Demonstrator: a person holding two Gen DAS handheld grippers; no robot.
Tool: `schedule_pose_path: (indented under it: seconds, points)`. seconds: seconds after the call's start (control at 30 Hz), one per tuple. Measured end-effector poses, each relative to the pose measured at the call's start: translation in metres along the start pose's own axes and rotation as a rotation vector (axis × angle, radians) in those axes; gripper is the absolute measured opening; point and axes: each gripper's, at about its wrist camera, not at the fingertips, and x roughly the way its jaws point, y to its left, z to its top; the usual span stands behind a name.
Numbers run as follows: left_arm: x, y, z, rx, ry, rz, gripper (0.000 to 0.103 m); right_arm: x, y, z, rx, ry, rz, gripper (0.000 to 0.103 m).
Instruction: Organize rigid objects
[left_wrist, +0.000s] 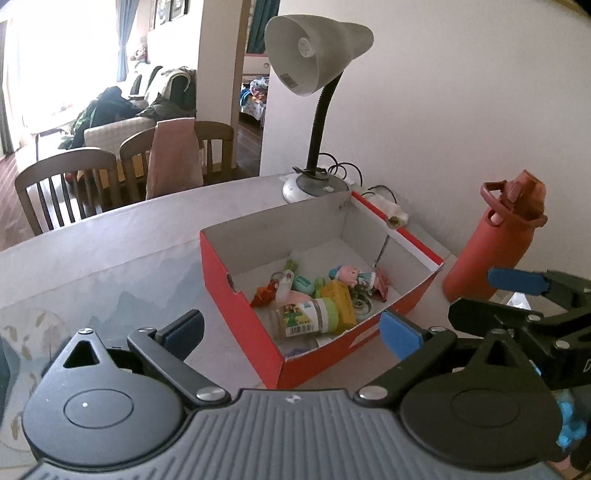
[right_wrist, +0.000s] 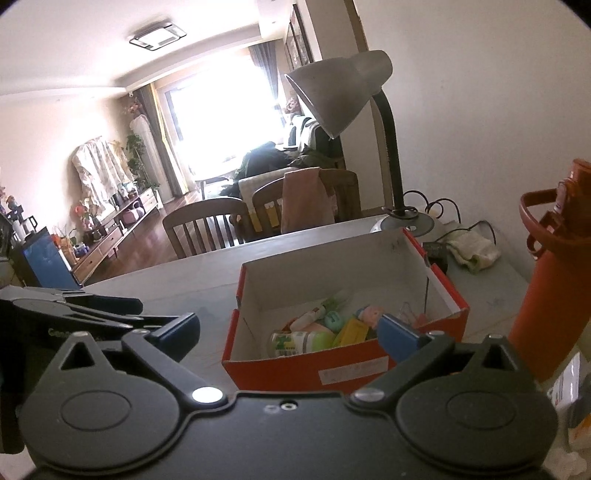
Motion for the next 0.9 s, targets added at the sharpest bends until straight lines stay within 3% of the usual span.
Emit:
schedule_pose_path:
  seconds: [0.9]
  points:
    - [-0.013,-0.013,-0.017,0.056,-0.009,0.011,0.102,-0.003,0.005,-0.007,0.004,0.004,-0.047,0.102]
